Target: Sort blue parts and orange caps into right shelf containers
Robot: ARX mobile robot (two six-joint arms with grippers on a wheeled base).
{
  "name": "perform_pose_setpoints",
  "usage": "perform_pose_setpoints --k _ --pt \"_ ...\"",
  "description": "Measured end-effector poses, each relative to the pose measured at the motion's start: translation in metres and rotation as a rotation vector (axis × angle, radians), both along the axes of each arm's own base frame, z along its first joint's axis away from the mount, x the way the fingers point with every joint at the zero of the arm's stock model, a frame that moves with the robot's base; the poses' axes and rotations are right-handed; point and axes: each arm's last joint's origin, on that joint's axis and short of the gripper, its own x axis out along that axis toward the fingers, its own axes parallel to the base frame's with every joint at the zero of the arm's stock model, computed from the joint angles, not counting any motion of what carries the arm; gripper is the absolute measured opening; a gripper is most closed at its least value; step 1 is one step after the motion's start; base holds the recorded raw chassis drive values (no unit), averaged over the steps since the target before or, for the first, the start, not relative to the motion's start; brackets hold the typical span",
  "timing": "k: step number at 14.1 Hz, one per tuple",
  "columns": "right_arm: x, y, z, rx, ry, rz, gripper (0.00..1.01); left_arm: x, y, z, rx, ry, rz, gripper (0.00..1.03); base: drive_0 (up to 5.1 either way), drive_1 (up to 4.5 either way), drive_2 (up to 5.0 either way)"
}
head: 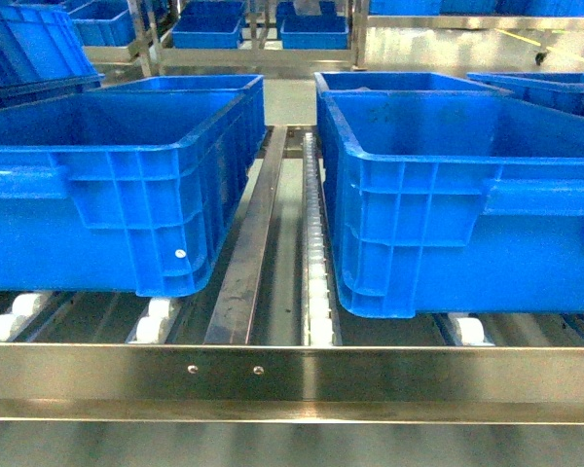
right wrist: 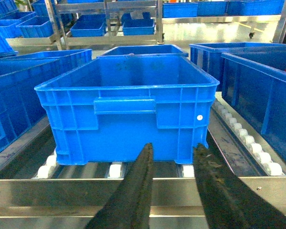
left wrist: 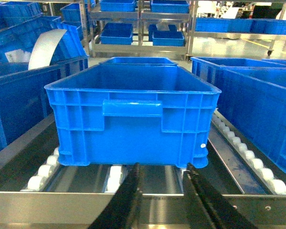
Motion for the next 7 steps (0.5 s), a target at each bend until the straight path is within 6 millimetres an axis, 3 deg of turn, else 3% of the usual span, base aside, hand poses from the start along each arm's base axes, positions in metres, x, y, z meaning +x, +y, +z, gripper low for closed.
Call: perform_pose_setpoints --k 7 --pt "0.0000 0.0000 0.0000 0.000 0.000 0.000 0.95 0.0000 0.0000 0.0000 0.000 0.000 0.000 0.93 0.0 0.00 0.0"
